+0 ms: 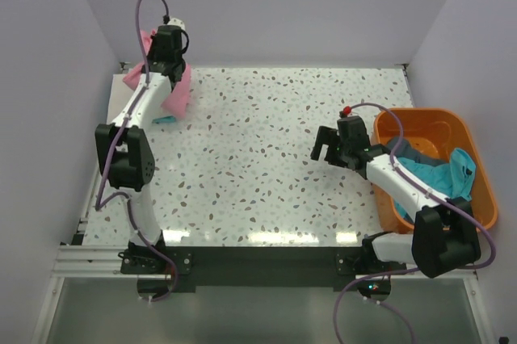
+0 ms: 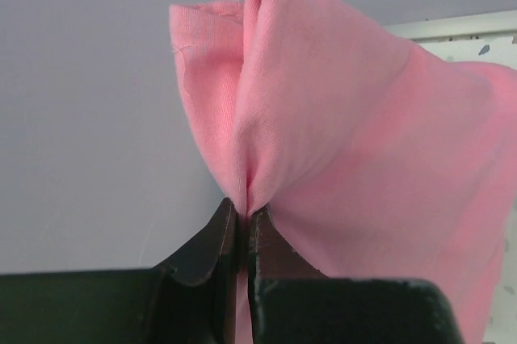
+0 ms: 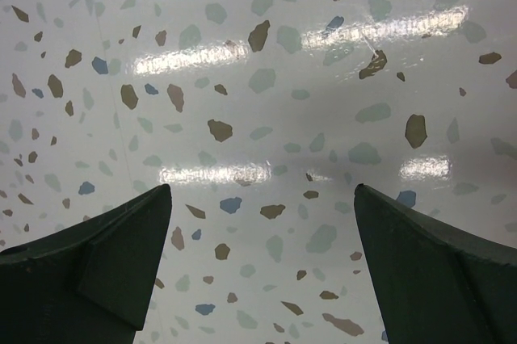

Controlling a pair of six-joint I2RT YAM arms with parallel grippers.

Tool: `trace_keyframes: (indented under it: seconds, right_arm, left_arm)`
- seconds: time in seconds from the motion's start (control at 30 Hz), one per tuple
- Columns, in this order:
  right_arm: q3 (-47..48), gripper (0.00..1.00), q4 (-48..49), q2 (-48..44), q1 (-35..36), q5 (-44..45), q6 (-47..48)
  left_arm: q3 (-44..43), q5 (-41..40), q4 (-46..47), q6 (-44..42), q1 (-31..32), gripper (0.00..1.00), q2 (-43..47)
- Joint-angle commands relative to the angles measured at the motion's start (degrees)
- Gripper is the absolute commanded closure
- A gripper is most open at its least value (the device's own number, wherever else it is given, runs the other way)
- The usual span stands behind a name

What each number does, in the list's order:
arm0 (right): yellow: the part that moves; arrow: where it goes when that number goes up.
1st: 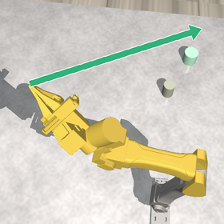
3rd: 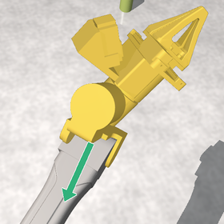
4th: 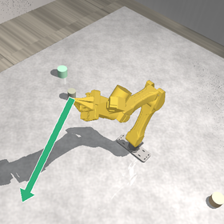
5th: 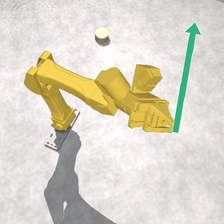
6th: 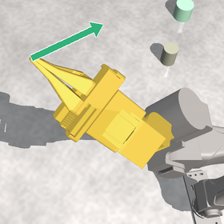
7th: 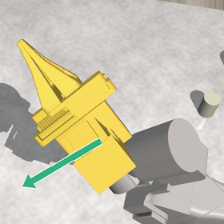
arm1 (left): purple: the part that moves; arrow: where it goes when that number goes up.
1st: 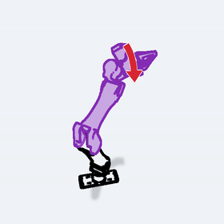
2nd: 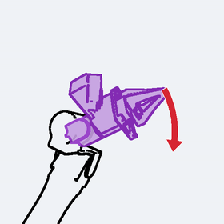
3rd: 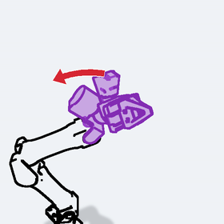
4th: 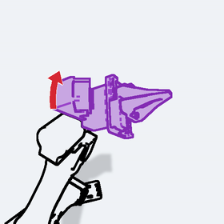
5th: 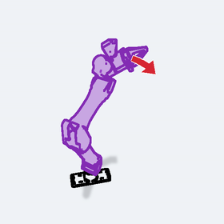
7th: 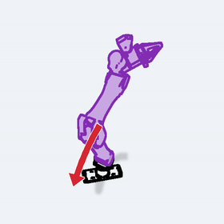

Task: Fold and stack the t-shirts
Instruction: Neatly place the folded tshirt to the corner

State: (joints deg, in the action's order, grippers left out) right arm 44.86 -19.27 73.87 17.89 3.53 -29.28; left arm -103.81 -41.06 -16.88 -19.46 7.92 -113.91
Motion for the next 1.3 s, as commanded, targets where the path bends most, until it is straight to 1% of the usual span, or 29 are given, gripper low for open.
trace_keyframes:
  seconds: [0.0,0.07,0.23,0.37,0.5,0.6,0.77,0.87,0.9,0.93,0.97,1.0,1.03,1.07,1.13,1.17,1.2,1.23,1.27]
  right_arm:
    - [0.4,0.01,0.46,-0.48,-0.05,0.87,0.8]
    - [0.49,0.01,0.46,-0.56,-0.05,0.86,0.8]
    - [0.67,0.01,-0.42,-0.74,-0.05,1.48,0.8]
    - [0.49,0.01,-0.51,-1.27,-0.05,2.01,0.71]
    - [0.67,0.01,-0.86,-1.0,-0.05,2.53,0.63]
    - [0.67,0.02,-1.04,-0.92,0.04,2.97,0.54]
    - [0.93,0.01,-1.56,-0.74,-0.05,3.85,0.45]
    - [1.02,0.01,-1.04,-1.0,-0.05,3.85,0.71]
    - [0.93,0.01,-0.86,-1.27,-0.05,3.77,0.97]
    - [1.1,0.01,-0.95,-1.53,-0.05,4.11,1.15]
    - [1.19,0.01,-0.86,-2.14,-0.05,4.46,1.33]
    - [1.28,0.01,-0.86,-2.49,0.04,4.29,1.68]
    - [1.19,0.01,-0.86,-3.11,-0.05,3.94,1.77]
    - [1.02,0.01,-0.43,-4.16,0.04,3.59,1.77]
    - [0.67,0.01,-0.24,-5.48,-0.05,1.49,2.21]
    - [0.58,0.01,-0.07,-6.01,0.04,0.87,2.29]
    - [0.4,0.01,0.1,-7.41,-0.05,0.08,2.38]
    - [0.49,0.01,0.11,-8.03,0.04,-1.14,2.3]
    - [0.4,0.01,0.11,-8.73,-0.05,-1.77,2.21]
  left_arm:
    - [-4.82,3.79,2.39,-1.9,-0.63,1.0,5.1]
    - [-5.7,7.02,1.25,-0.76,-0.63,1.0,6.32]
    - [-4.74,9.15,0.28,2.06,-1.77,1.0,7.3]
    - [-1.15,8.89,0.97,3.2,-3.09,1.0,7.12]
    - [0.8,12.66,2.64,3.65,-5.98,1.0,6.07]
    - [0.8,12.58,3.61,3.55,-7.92,1.0,3.0]
    - [-0.34,13.63,4.14,5.83,-14.06,1.0,-3.68]
    - [-0.6,11.53,5.1,6.1,-15.56,1.0,-7.02]
    - [-1.56,10.48,4.41,6.71,-15.66,0.96,-7.9]
    - [-2.79,9.17,3.53,7.42,-15.74,0.52,-9.39]
    - [-5.33,7.24,2.22,9.51,-16.09,0.2,-9.75]
    - [-6.39,6.18,1.77,10.92,-16.18,0.0,-9.84]
    - [-7.71,5.47,0.9,12.59,-16.27,0.0,-9.58]
    - [-10.68,5.98,-1.63,15.57,-16.27,0.0,-9.14]
    - [-14.12,7.82,-4.2,18.92,-16.27,0.0,-6.43]
    - [-14.92,11.93,-7.43,23.63,-16.19,0.0,-5.2]
    - [-15.37,15.19,-8.85,25.6,-16.18,0.0,-3.71]
    - [-15.2,19.13,-9.82,27.36,-16.18,0.0,-0.04]
    - [-13.72,26.4,-11.31,31.81,-15.92,0.0,2.09]
